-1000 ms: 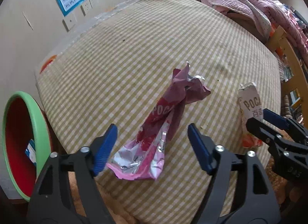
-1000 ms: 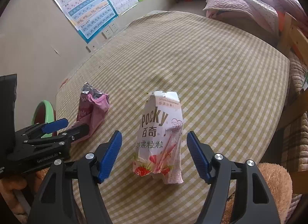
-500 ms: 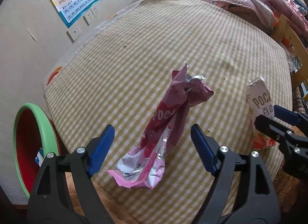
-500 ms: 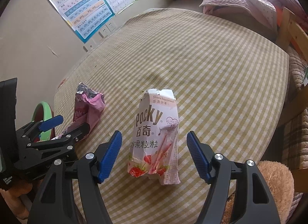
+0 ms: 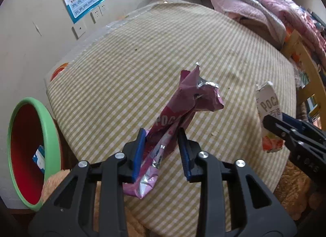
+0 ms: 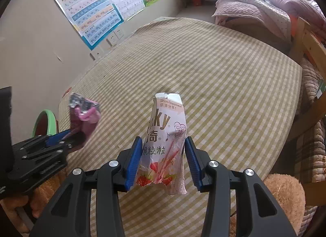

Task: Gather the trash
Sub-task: 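Carry the pink wrapper and Pocky box over the red bin with both grippers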

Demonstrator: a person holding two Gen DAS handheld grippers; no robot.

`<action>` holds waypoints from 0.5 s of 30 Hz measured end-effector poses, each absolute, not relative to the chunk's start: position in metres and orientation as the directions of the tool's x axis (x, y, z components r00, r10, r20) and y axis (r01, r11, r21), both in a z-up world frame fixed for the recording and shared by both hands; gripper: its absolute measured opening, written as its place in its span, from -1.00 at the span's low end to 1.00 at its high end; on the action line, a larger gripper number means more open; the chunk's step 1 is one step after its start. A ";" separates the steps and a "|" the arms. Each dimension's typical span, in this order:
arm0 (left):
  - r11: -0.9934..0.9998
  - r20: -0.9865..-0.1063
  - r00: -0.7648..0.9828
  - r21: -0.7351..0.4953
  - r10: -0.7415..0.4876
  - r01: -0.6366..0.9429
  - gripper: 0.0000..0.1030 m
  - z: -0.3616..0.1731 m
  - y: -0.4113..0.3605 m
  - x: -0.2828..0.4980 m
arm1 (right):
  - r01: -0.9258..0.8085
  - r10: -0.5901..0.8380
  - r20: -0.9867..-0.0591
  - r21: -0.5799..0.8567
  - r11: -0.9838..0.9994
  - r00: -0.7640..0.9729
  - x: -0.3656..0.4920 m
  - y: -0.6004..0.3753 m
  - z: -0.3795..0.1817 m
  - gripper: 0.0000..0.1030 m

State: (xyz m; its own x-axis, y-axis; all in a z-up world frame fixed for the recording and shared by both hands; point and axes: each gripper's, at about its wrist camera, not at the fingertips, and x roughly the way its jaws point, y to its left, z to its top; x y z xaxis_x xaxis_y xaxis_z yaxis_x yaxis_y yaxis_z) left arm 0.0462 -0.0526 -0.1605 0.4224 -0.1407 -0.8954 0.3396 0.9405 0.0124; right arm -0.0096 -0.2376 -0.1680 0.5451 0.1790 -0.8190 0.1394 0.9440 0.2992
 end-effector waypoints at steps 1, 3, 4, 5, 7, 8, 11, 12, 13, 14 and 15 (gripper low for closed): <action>0.941 -0.894 0.424 0.009 -0.144 0.338 -0.39 -0.159 -0.052 0.045 | 0.144 0.174 -0.821 0.295 0.945 0.543 -0.010 -0.237 -0.168 -0.18; 0.940 -0.890 0.430 0.006 -0.150 0.341 -0.40 -0.155 -0.049 0.042 | 0.149 0.169 -0.821 0.293 0.945 0.546 -0.012 -0.236 -0.164 -0.18; 0.940 -0.887 0.436 0.008 -0.152 0.342 -0.39 -0.153 -0.048 0.040 | 0.149 0.166 -0.818 0.292 0.945 0.551 -0.013 -0.235 -0.161 -0.18; 0.939 -0.884 0.441 0.011 -0.151 0.344 -0.39 -0.152 -0.047 0.039 | 0.149 0.161 -0.814 0.289 0.946 0.559 -0.015 -0.234 -0.157 -0.18; 0.939 -0.881 0.448 0.014 -0.151 0.344 -0.39 -0.149 -0.045 0.036 | 0.144 0.151 -0.807 0.280 0.949 0.571 -0.016 -0.231 -0.149 -0.18; 0.940 -0.880 0.448 0.007 -0.156 0.342 -0.39 -0.148 -0.043 0.036 | 0.142 0.148 -0.803 0.277 0.950 0.577 -0.018 -0.229 -0.144 -0.17; 0.943 -0.876 0.455 -0.002 -0.162 0.333 -0.39 -0.143 -0.038 0.036 | 0.137 0.162 -0.794 0.294 0.946 0.586 -0.021 -0.224 -0.135 -0.17; 0.944 -0.872 0.462 -0.001 -0.163 0.331 -0.39 -0.141 -0.036 0.036 | 0.134 0.165 -0.789 0.298 0.945 0.591 -0.022 -0.223 -0.131 -0.17; 0.944 -0.868 0.468 0.000 -0.163 0.329 -0.39 -0.138 -0.035 0.036 | 0.130 0.166 -0.786 0.299 0.946 0.595 -0.022 -0.221 -0.128 -0.17; 0.945 -0.863 0.478 0.002 -0.163 0.326 -0.39 -0.135 -0.033 0.035 | 0.124 0.167 -0.782 0.298 0.946 0.601 -0.023 -0.219 -0.124 -0.17; 0.946 -0.860 0.484 0.003 -0.163 0.325 -0.39 -0.132 -0.032 0.034 | 0.118 0.167 -0.777 0.296 0.948 0.607 -0.023 -0.216 -0.119 -0.17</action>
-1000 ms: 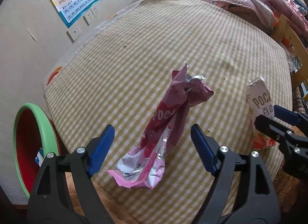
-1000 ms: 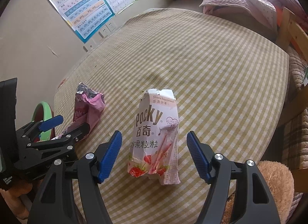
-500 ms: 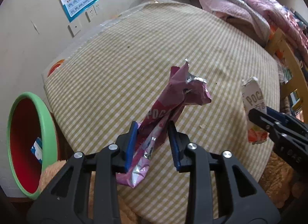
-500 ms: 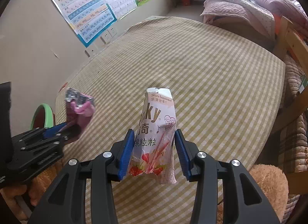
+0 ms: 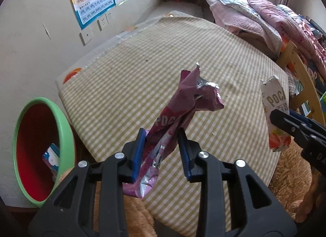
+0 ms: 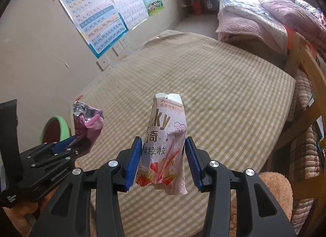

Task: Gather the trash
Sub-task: 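Carry the pink wrapper and Pocky box over the red bin with both grippers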

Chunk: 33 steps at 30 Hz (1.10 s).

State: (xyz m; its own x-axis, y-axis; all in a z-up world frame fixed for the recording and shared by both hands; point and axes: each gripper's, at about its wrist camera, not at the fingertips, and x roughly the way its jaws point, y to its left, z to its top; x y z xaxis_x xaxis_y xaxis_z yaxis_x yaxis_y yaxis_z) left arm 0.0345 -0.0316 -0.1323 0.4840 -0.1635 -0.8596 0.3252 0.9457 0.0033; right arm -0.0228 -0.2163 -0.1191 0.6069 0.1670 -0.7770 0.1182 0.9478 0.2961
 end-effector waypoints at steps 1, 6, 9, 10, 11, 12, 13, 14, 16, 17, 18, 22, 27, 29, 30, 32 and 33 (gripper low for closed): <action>0.946 -0.857 0.489 0.003 -0.165 0.324 -0.39 -0.130 -0.030 0.034 | 0.115 0.166 -0.774 0.295 0.949 0.612 -0.022 -0.215 -0.116 -0.17; 0.950 -0.841 0.511 -0.009 -0.176 0.312 -0.39 -0.120 -0.021 0.033 | 0.085 0.180 -0.752 0.300 0.950 0.635 -0.022 -0.204 -0.097 -0.16; 0.951 -0.835 0.519 -0.016 -0.182 0.308 -0.39 -0.116 -0.017 0.032 | 0.068 0.185 -0.743 0.296 0.953 0.643 -0.022 -0.197 -0.089 -0.16; 0.952 -0.834 0.521 -0.017 -0.183 0.306 -0.39 -0.115 -0.016 0.032 | 0.063 0.184 -0.741 0.292 0.954 0.645 -0.022 -0.195 -0.087 -0.16; 0.952 -0.831 0.525 -0.016 -0.182 0.305 -0.39 -0.114 -0.015 0.031 | 0.056 0.183 -0.740 0.286 0.957 0.647 -0.022 -0.192 -0.085 -0.16; 0.953 -0.829 0.529 -0.015 -0.181 0.302 -0.39 -0.113 -0.014 0.031 | 0.049 0.184 -0.738 0.283 0.958 0.649 -0.021 -0.190 -0.083 -0.16; 0.954 -0.827 0.533 -0.014 -0.180 0.300 -0.39 -0.112 -0.013 0.031 | 0.045 0.187 -0.738 0.282 0.958 0.649 -0.021 -0.189 -0.082 -0.16; 0.955 -0.825 0.537 -0.015 -0.179 0.296 -0.39 -0.111 -0.010 0.031 | 0.039 0.191 -0.737 0.282 0.959 0.649 -0.020 -0.186 -0.080 -0.16; 0.958 -0.820 0.545 -0.017 -0.177 0.285 -0.39 -0.109 -0.005 0.031 | 0.031 0.192 -0.736 0.278 0.960 0.649 -0.019 -0.181 -0.078 -0.16; 0.959 -0.818 0.548 -0.017 -0.176 0.282 -0.39 -0.108 -0.003 0.031 | 0.026 0.193 -0.736 0.275 0.961 0.649 -0.018 -0.179 -0.077 -0.16; 0.961 -0.814 0.554 -0.017 -0.173 0.276 -0.39 -0.107 -0.001 0.031 | 0.020 0.194 -0.737 0.271 0.962 0.648 -0.018 -0.176 -0.077 -0.16; 0.967 -0.808 0.566 -0.012 -0.160 0.256 -0.39 -0.104 0.010 0.031 | 0.002 0.200 -0.739 0.263 0.965 0.643 -0.015 -0.167 -0.076 -0.15; 0.972 -0.804 0.574 -0.021 -0.156 0.235 -0.39 -0.103 0.022 0.031 | -0.031 0.207 -0.746 0.243 0.969 0.633 -0.011 -0.151 -0.076 -0.15; 0.975 -0.799 0.581 -0.024 -0.152 0.222 -0.39 -0.101 0.028 0.032 | -0.047 0.210 -0.747 0.234 0.971 0.631 -0.010 -0.144 -0.075 -0.15; 0.976 -0.797 0.585 -0.026 -0.151 0.217 -0.39 -0.100 0.031 0.031 | -0.054 0.212 -0.748 0.229 0.972 0.629 -0.010 -0.141 -0.074 -0.15; 0.978 -0.792 0.592 -0.032 -0.150 0.204 -0.39 -0.098 0.037 0.031 | -0.068 0.218 -0.751 0.226 0.972 0.623 -0.008 -0.135 -0.074 -0.15; 0.980 -0.789 0.596 -0.035 -0.148 0.197 -0.39 -0.097 0.041 0.032 | -0.072 0.222 -0.752 0.228 0.971 0.620 -0.007 -0.132 -0.074 -0.15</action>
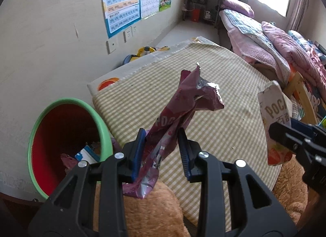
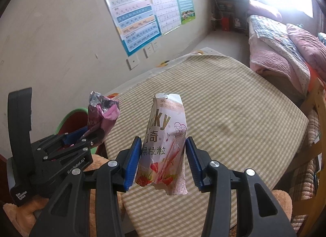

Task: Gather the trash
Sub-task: 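Carry the pink wrapper and Pocky box over the red bin with both grippers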

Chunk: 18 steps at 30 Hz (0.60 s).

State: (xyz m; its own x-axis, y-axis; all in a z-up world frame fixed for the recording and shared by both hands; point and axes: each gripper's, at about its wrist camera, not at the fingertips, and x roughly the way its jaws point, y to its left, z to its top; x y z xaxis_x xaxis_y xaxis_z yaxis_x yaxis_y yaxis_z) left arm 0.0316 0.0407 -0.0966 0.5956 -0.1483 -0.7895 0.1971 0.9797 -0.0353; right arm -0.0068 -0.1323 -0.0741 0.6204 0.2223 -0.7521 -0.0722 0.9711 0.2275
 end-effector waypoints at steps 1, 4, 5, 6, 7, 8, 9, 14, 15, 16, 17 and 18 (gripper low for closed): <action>0.981 -0.787 0.599 -0.035 -0.145 0.192 -0.39 -0.096 0.043 0.031 | -0.075 0.227 -0.753 0.230 0.970 0.617 -0.006 -0.130 -0.074 -0.15; 0.985 -0.781 0.610 -0.040 -0.135 0.167 -0.39 -0.093 0.056 0.032 | -0.096 0.229 -0.761 0.216 0.972 0.607 -0.001 -0.119 -0.074 -0.15; 0.987 -0.780 0.612 -0.044 -0.132 0.157 -0.39 -0.093 0.061 0.032 | -0.102 0.229 -0.763 0.212 0.972 0.604 0.000 -0.115 -0.075 -0.15; 0.988 -0.779 0.614 -0.048 -0.128 0.145 -0.39 -0.093 0.066 0.033 | -0.110 0.231 -0.765 0.208 0.972 0.601 0.001 -0.111 -0.075 -0.15; 0.989 -0.779 0.614 -0.050 -0.125 0.138 -0.39 -0.093 0.070 0.034 | -0.120 0.235 -0.767 0.204 0.972 0.597 0.003 -0.106 -0.076 -0.15; 0.990 -0.779 0.615 -0.053 -0.121 0.127 -0.39 -0.093 0.075 0.034 | -0.126 0.237 -0.768 0.202 0.971 0.594 0.005 -0.103 -0.076 -0.15; 0.992 -0.779 0.616 -0.057 -0.116 0.115 -0.39 -0.094 0.081 0.034 | -0.135 0.239 -0.770 0.199 0.971 0.591 0.006 -0.098 -0.077 -0.15; 0.996 -0.782 0.617 -0.067 -0.090 0.060 -0.39 -0.098 0.107 0.034 | -0.178 0.251 -0.779 0.180 0.967 0.575 0.011 -0.076 -0.079 -0.14; 0.996 -0.782 0.617 -0.070 -0.087 0.052 -0.39 -0.098 0.110 0.033 | -0.187 0.253 -0.781 0.176 0.966 0.572 0.013 -0.072 -0.079 -0.14; 0.997 -0.782 0.617 -0.072 -0.083 0.042 -0.39 -0.099 0.115 0.033 | -0.198 0.255 -0.782 0.172 0.965 0.569 0.014 -0.067 -0.079 -0.14; 0.997 -0.783 0.618 -0.074 -0.076 0.029 -0.39 -0.100 0.121 0.033 | -0.203 0.258 -0.782 0.170 0.964 0.567 0.015 -0.064 -0.079 -0.14; 0.997 -0.783 0.618 -0.074 -0.071 0.021 -0.39 -0.101 0.124 0.033 | -0.212 0.261 -0.783 0.169 0.963 0.565 0.016 -0.059 -0.079 -0.14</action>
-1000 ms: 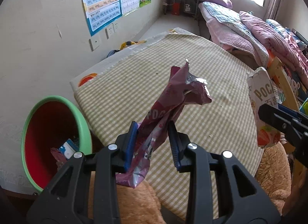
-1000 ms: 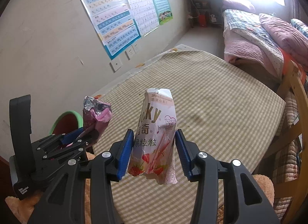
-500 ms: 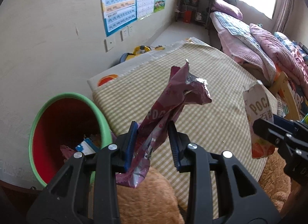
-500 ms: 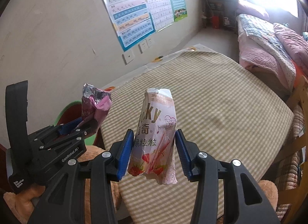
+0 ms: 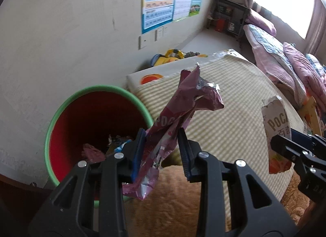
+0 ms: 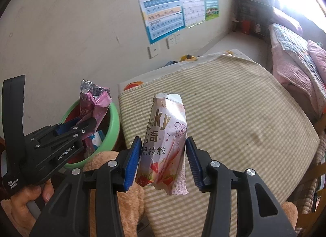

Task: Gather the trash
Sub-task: 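Carry the pink wrapper and Pocky box over the red bin with both grippers, then open both grippers over the red bin to drop the wrapper and box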

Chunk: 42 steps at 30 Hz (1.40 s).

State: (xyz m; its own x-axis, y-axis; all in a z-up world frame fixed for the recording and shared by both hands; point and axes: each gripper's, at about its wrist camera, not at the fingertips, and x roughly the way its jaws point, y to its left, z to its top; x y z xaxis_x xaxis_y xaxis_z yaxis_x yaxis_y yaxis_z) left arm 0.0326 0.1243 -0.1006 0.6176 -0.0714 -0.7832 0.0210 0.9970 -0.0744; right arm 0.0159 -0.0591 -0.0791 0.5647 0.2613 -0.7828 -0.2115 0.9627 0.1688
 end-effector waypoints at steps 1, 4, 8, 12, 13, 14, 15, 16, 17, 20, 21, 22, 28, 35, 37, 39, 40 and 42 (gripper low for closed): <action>0.997 -0.784 0.617 -0.075 -0.067 0.014 -0.39 -0.101 0.127 0.032 | -0.218 0.264 -0.783 0.167 0.961 0.563 0.017 -0.055 -0.079 -0.14; 0.997 -0.787 0.614 -0.078 -0.054 -0.013 -0.39 -0.104 0.139 0.033 | -0.242 0.274 -0.785 0.163 0.956 0.556 0.019 -0.044 -0.079 -0.13; 0.995 -0.792 0.610 -0.085 -0.039 -0.047 -0.39 -0.108 0.155 0.032 | -0.267 0.285 -0.793 0.160 0.950 0.539 0.022 -0.030 -0.082 -0.13; 0.994 -0.795 0.606 -0.090 -0.031 -0.067 -0.39 -0.111 0.165 0.032 | -0.282 0.287 -0.799 0.153 0.947 0.529 0.025 -0.019 -0.084 -0.13; 0.993 -0.796 0.604 -0.092 -0.029 -0.072 -0.39 -0.112 0.168 0.032 | -0.285 0.287 -0.800 0.151 0.946 0.527 0.026 -0.017 -0.084 -0.13; 0.993 -0.797 0.603 -0.092 -0.027 -0.076 -0.39 -0.113 0.171 0.032 | -0.290 0.287 -0.802 0.149 0.945 0.524 0.027 -0.014 -0.084 -0.13; 0.993 -0.797 0.603 -0.091 -0.025 -0.080 -0.39 -0.114 0.173 0.032 | -0.295 0.288 -0.803 0.148 0.944 0.522 0.028 -0.010 -0.084 -0.13; 0.992 -0.798 0.602 -0.090 -0.021 -0.085 -0.39 -0.114 0.176 0.032 | -0.298 0.290 -0.803 0.148 0.943 0.520 0.029 -0.009 -0.084 -0.13; 0.992 -0.799 0.601 -0.088 -0.016 -0.090 -0.38 -0.115 0.179 0.032 | -0.302 0.294 -0.803 0.149 0.941 0.518 0.030 -0.007 -0.084 -0.13; 0.990 -0.803 0.596 -0.083 0.001 -0.114 -0.38 -0.119 0.189 0.033 | -0.318 0.306 -0.799 0.153 0.936 0.517 0.034 0.002 -0.083 -0.12; 0.989 -0.805 0.594 -0.083 0.008 -0.126 -0.38 -0.121 0.194 0.033 | -0.322 0.309 -0.798 0.153 0.934 0.517 0.035 0.005 -0.082 -0.13; 0.987 -0.806 0.591 -0.081 0.015 -0.135 -0.38 -0.122 0.197 0.033 | -0.329 0.314 -0.797 0.154 0.932 0.516 0.037 0.009 -0.082 -0.13; 0.976 -0.818 0.571 -0.070 0.062 -0.207 -0.38 -0.130 0.226 0.030 | -0.369 0.343 -0.799 0.165 0.915 0.494 0.050 0.034 -0.085 -0.12; 0.962 -0.838 0.538 -0.066 0.090 -0.264 -0.38 -0.143 0.249 0.031 | -0.418 0.423 -0.798 0.240 0.876 0.429 0.068 0.062 -0.088 -0.12; 0.960 -0.845 0.528 -0.071 0.086 -0.271 -0.38 -0.148 0.253 0.030 | -0.431 0.436 -0.795 0.247 0.868 0.422 0.073 0.071 -0.087 -0.12; 0.959 -0.853 0.515 -0.073 0.083 -0.275 -0.38 -0.153 0.257 0.031 | -0.445 0.445 -0.793 0.249 0.860 0.416 0.077 0.079 -0.087 -0.12; 0.958 -0.856 0.510 -0.070 0.085 -0.277 -0.38 -0.156 0.258 0.031 | -0.448 0.449 -0.794 0.253 0.858 0.411 0.079 0.082 -0.087 -0.12; 0.957 -0.860 0.503 -0.069 0.087 -0.282 -0.38 -0.158 0.261 0.031 | -0.453 0.458 -0.796 0.265 0.851 0.396 0.084 0.089 -0.090 -0.12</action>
